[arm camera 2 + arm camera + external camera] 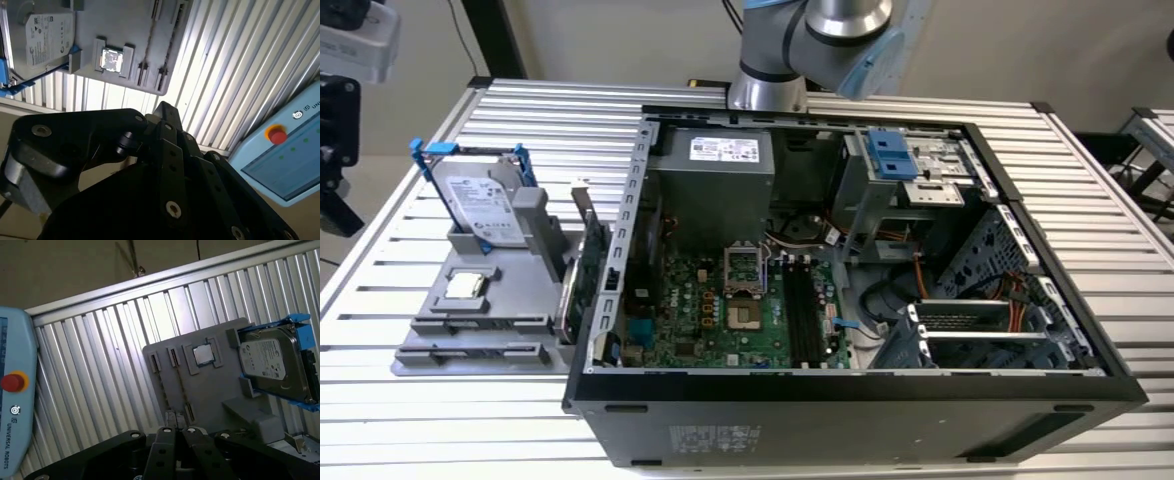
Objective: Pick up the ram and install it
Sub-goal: 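Pick up the ram and move it above insertion slot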
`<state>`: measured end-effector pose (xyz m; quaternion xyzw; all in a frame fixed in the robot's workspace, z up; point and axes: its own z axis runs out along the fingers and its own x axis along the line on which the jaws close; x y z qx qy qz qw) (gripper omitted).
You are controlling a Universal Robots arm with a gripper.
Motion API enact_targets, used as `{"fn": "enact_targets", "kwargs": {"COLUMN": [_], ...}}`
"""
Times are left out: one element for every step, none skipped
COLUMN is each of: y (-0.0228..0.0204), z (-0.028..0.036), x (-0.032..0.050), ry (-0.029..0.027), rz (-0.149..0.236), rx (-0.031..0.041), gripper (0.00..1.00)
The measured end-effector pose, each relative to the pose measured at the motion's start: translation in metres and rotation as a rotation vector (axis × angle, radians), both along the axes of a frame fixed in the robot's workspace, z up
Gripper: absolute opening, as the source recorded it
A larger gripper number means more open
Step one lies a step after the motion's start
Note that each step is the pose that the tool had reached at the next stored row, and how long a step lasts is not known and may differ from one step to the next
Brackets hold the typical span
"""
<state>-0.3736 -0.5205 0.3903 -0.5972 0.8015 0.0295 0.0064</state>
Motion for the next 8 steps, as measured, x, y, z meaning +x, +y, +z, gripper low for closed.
{"fn": "enact_targets", "kwargs": {"y": [0.0,0.0,0.0,0.0,0.0,0.0,0.0001,0.0002], "z": [0.0,-0.0001,-0.0001,-0.0001,-0.0001,-0.0002,-0.0002,-0.0001], "x": [0.0,0.0,0.0,0.0,0.0,0.0001,0.0001,0.0001], "ry": [0.0,-0.0001,-0.0002,-0.0006,-0.0021,-0.0039,-0.007,-0.0102], "rz": [0.006,0.015,0.026,0.037,0.049,0.061,0.075,0.087], "rx": [0.0,0.0001,0.0,0.0001,0.0,0.0,-0.0001,-0.0003], "gripper": [0.0,0.0,0.0,0.0,0.0,0.0,0.0,0.0]}}
